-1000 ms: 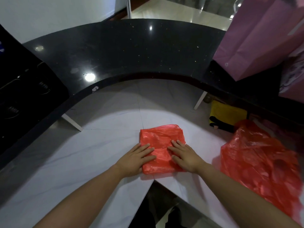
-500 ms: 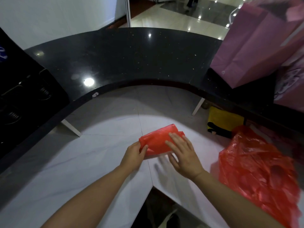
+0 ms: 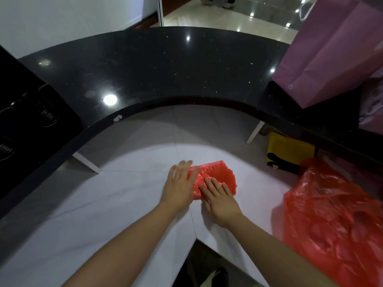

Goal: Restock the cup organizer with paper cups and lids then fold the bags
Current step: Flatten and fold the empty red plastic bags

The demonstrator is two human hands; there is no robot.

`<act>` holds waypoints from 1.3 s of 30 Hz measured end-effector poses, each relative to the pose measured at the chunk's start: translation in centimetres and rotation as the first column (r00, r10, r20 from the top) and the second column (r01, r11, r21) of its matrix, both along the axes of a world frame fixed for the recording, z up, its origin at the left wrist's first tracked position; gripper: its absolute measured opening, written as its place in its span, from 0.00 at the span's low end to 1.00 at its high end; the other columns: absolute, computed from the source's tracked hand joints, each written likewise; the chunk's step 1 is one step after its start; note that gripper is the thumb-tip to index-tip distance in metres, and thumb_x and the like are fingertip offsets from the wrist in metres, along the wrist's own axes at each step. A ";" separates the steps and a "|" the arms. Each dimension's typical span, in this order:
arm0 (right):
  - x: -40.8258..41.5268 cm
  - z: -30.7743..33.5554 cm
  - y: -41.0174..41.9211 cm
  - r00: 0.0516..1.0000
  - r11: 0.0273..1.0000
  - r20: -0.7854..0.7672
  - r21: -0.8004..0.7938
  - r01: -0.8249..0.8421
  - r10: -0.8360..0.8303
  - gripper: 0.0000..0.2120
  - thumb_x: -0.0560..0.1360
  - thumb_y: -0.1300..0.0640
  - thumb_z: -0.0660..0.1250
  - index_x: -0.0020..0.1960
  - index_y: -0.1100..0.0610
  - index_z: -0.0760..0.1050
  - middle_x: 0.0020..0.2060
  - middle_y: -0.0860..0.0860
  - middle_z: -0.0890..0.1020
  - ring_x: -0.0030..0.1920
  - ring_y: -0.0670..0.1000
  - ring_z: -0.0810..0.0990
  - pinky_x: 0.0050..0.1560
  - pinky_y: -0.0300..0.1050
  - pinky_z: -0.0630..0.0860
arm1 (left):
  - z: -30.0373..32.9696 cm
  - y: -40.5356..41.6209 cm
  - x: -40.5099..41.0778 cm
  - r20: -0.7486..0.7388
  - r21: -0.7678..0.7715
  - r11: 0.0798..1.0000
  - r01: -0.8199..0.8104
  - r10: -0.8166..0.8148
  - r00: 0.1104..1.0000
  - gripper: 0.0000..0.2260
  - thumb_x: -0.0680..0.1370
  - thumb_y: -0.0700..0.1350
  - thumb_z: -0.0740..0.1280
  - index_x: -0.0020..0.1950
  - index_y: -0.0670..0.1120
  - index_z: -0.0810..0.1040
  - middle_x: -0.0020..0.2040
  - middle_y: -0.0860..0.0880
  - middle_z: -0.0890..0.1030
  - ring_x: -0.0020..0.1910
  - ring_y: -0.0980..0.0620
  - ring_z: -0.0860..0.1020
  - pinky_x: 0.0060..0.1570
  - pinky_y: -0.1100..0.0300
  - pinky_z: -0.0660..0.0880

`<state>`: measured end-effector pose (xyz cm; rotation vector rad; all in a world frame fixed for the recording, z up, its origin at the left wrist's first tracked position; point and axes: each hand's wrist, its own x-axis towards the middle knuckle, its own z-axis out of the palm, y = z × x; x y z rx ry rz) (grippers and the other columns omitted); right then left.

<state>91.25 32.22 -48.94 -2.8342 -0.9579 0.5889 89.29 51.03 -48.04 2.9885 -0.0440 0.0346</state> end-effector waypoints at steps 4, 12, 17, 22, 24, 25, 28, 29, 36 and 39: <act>0.1 0.3 -0.3 1.000 0.999 -0.024 0.045 -0.006 0.007 0.31 0.80 0.38 0.31 0.81 0.44 0.42 0.80 0.43 0.40 0.80 0.47 0.36 0.79 0.52 0.36 | -0.7 -2.7 0.8 -0.090 0.074 0.981 0.177 -0.170 0.981 0.28 0.83 0.46 0.60 0.82 0.46 0.56 0.83 0.45 0.50 0.82 0.45 0.43 0.78 0.43 0.37; 1.9 -0.6 0.0 0.988 0.974 0.062 0.189 0.126 -0.140 0.27 0.82 0.44 0.46 0.80 0.48 0.59 0.80 0.48 0.59 0.80 0.50 0.56 0.80 0.54 0.51 | -4.5 -1.5 0.0 -0.171 0.005 0.998 -0.060 0.060 0.983 0.27 0.86 0.54 0.42 0.83 0.46 0.43 0.83 0.46 0.44 0.82 0.45 0.41 0.79 0.41 0.44; 4.3 -1.5 2.7 0.990 0.993 0.114 0.100 0.068 -0.079 0.26 0.86 0.45 0.43 0.82 0.48 0.48 0.82 0.49 0.45 0.80 0.50 0.37 0.79 0.52 0.35 | -4.7 -1.6 0.0 -0.169 0.007 0.998 -0.062 0.063 0.984 0.27 0.85 0.55 0.40 0.82 0.47 0.39 0.82 0.47 0.37 0.80 0.47 0.34 0.78 0.42 0.40; 4.2 -3.3 3.0 0.979 0.991 0.162 0.080 0.109 -0.121 0.26 0.85 0.45 0.39 0.82 0.48 0.46 0.82 0.49 0.45 0.80 0.51 0.34 0.79 0.51 0.34 | -5.4 -1.6 -0.2 -0.132 -0.020 0.992 -0.121 0.118 0.984 0.27 0.86 0.54 0.46 0.83 0.47 0.45 0.83 0.47 0.43 0.82 0.47 0.40 0.79 0.41 0.46; 4.0 -3.7 3.0 0.976 0.991 0.182 0.077 0.111 -0.123 0.26 0.86 0.45 0.39 0.82 0.48 0.47 0.82 0.49 0.45 0.80 0.52 0.34 0.80 0.53 0.37 | -5.7 -1.5 -0.2 -0.130 -0.025 0.991 -0.128 0.124 0.984 0.27 0.86 0.54 0.46 0.83 0.47 0.45 0.83 0.47 0.44 0.82 0.47 0.40 0.79 0.42 0.47; 4.0 -3.7 3.0 0.973 0.991 0.191 0.078 0.113 -0.126 0.26 0.86 0.44 0.39 0.82 0.48 0.47 0.82 0.50 0.45 0.80 0.52 0.35 0.80 0.54 0.39 | -5.7 -1.5 -0.2 -0.131 -0.024 0.991 -0.129 0.125 0.983 0.27 0.86 0.54 0.45 0.83 0.47 0.45 0.83 0.47 0.43 0.82 0.47 0.40 0.79 0.42 0.46; 4.0 -3.6 2.9 0.968 0.986 0.196 0.091 0.143 -0.159 0.26 0.86 0.42 0.41 0.82 0.48 0.49 0.82 0.50 0.46 0.81 0.52 0.36 0.80 0.57 0.44 | -5.6 -1.4 -0.2 -0.143 -0.026 0.991 -0.128 0.123 0.982 0.27 0.86 0.54 0.42 0.83 0.47 0.42 0.83 0.47 0.42 0.81 0.46 0.38 0.79 0.42 0.45; 4.0 -3.6 2.8 0.965 0.982 0.192 0.103 0.159 -0.177 0.26 0.86 0.42 0.42 0.82 0.47 0.50 0.82 0.50 0.47 0.81 0.52 0.37 0.81 0.56 0.44 | -5.5 -1.4 -0.2 -0.146 -0.025 0.991 -0.128 0.123 0.982 0.27 0.85 0.55 0.41 0.83 0.47 0.42 0.83 0.47 0.41 0.81 0.46 0.38 0.79 0.42 0.45; 5.2 -3.8 0.5 0.952 0.971 0.190 0.070 0.230 -0.239 0.28 0.84 0.39 0.42 0.82 0.46 0.49 0.82 0.48 0.47 0.81 0.50 0.39 0.80 0.59 0.44 | -5.5 -1.3 0.0 -0.193 -0.032 0.989 -0.143 0.134 0.972 0.27 0.85 0.55 0.40 0.83 0.47 0.42 0.83 0.47 0.41 0.81 0.46 0.37 0.79 0.41 0.46; 5.8 -3.9 -0.5 0.954 0.970 0.176 0.040 0.238 -0.241 0.28 0.84 0.38 0.40 0.82 0.45 0.46 0.82 0.48 0.46 0.81 0.51 0.38 0.80 0.61 0.43 | -5.3 -1.3 0.0 -0.205 -0.045 0.987 -0.153 0.141 0.969 0.28 0.85 0.57 0.40 0.83 0.48 0.44 0.83 0.48 0.41 0.81 0.47 0.37 0.79 0.41 0.46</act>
